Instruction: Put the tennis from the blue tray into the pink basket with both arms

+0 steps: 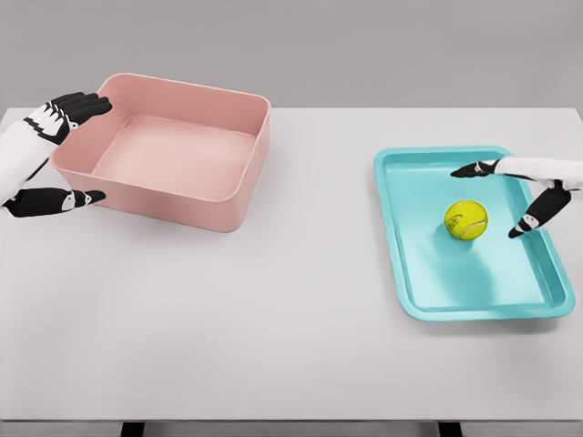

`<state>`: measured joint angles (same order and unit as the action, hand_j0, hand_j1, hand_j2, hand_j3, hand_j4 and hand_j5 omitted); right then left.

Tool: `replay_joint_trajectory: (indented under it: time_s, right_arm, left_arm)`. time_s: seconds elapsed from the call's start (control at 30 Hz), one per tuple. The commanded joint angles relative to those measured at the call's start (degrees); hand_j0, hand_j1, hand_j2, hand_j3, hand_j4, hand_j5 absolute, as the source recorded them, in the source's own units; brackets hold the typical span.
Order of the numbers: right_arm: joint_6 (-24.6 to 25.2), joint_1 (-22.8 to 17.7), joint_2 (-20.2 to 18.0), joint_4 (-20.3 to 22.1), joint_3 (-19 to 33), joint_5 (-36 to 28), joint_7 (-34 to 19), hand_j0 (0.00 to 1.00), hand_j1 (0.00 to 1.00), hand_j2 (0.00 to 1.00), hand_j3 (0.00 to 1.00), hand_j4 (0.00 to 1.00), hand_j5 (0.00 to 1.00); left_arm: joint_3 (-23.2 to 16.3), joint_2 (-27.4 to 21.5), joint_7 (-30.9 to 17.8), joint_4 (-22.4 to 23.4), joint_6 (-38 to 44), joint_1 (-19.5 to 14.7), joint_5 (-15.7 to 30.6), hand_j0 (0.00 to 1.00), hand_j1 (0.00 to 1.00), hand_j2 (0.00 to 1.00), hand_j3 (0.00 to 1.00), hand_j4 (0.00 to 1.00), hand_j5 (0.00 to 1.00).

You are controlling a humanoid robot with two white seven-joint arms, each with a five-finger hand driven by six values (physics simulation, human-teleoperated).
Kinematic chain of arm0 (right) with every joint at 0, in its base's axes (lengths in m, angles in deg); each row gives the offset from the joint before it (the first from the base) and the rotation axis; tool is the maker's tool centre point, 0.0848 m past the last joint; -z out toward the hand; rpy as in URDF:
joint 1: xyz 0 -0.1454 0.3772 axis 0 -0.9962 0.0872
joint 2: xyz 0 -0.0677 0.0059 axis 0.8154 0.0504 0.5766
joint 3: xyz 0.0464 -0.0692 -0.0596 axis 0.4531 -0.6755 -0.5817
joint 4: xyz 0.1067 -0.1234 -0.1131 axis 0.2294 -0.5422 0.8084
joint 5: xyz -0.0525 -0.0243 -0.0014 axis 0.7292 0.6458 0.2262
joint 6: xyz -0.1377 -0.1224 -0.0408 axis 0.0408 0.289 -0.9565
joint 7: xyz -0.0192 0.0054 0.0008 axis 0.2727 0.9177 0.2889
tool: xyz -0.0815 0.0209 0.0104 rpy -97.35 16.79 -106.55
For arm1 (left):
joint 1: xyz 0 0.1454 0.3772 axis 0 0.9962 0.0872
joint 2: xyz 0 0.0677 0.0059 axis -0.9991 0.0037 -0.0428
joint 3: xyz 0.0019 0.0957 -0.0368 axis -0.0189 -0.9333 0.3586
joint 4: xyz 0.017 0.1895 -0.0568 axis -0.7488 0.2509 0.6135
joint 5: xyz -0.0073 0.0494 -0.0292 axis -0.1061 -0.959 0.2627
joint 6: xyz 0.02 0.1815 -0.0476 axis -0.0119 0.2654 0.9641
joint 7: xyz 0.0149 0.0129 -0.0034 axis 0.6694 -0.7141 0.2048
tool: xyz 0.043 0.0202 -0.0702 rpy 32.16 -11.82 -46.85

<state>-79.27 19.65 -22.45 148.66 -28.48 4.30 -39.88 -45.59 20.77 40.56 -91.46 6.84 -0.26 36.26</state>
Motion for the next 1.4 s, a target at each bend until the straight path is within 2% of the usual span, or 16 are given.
replay_joint_trajectory:
  time_s: [0.0, 0.23, 0.3, 0.43, 0.57, 0.97, 1.0, 1.17, 1.37]
  right_arm:
    - [0.08, 0.00, 1.34, -0.50, -0.45, 0.60, 0.01, 1.00, 1.00, 1.00, 1.00, 1.00, 1.00]
    - [-0.53, 0.18, 2.31, -2.17, -2.30, 1.30, 0.01, 1.00, 1.00, 1.00, 1.00, 1.00, 1.00]
    - [-0.53, 0.35, 3.98, -3.49, -2.30, 2.62, 0.01, 1.00, 1.00, 1.00, 1.00, 1.00, 1.00]
    - [-0.53, 0.35, 4.24, -3.75, -2.47, 4.21, 0.01, 1.00, 1.00, 1.00, 1.00, 1.00, 1.00]
    - [-0.62, 0.26, 4.60, -5.86, -2.56, 4.30, 0.01, 1.00, 1.00, 1.00, 1.00, 1.00, 1.00]
    - [-0.62, 0.53, 5.83, -5.60, -2.83, 4.56, 0.01, 1.00, 1.00, 1.00, 1.00, 1.00, 1.00]
    - [-0.62, 0.62, 5.83, -5.69, -2.83, 4.56, 0.01, 0.99, 0.99, 0.99, 0.99, 0.99, 0.99]
    - [-0.36, 0.62, 5.83, -5.77, -2.91, 4.65, 0.01, 0.78, 0.78, 0.78, 0.78, 0.78, 0.78]
    - [-0.44, 0.53, 6.88, -5.69, -4.14, 5.96, 0.01, 0.77, 0.77, 0.77, 0.77, 0.77, 0.77]
  left_arm:
    - [0.01, -0.05, 0.03, -0.02, 0.04, 0.00, 0.39, 1.00, 1.00, 1.00, 1.00, 1.00, 1.00]
    - [0.01, -0.05, 0.03, -0.02, 0.04, 0.00, 0.39, 1.00, 1.00, 1.00, 1.00, 1.00, 1.00]
    - [0.01, -0.05, 0.03, -0.02, 0.04, 0.00, 0.39, 1.00, 1.00, 1.00, 1.00, 1.00, 1.00]
    - [0.01, -0.05, 0.03, -0.10, 0.04, 0.00, 0.39, 1.00, 1.00, 1.00, 1.00, 1.00, 1.00]
    - [0.01, -0.05, 0.03, -0.10, 0.04, 0.00, 0.39, 1.00, 1.00, 1.00, 1.00, 1.00, 1.00]
    - [0.01, -0.05, 0.03, -0.10, 0.04, 0.09, 0.39, 1.00, 1.00, 1.00, 1.00, 1.00, 1.00]
    - [0.01, -0.05, 0.03, -0.10, 0.04, 0.09, 0.39, 1.00, 1.00, 1.00, 1.00, 1.00, 1.00]
    - [0.01, 0.03, 0.03, -0.37, 0.04, 0.44, 0.39, 1.00, 1.00, 1.00, 1.00, 1.00, 1.00]
    - [0.18, 0.12, 0.03, -0.37, 0.04, 0.44, 0.39, 1.00, 1.00, 1.00, 1.00, 1.00, 1.00]
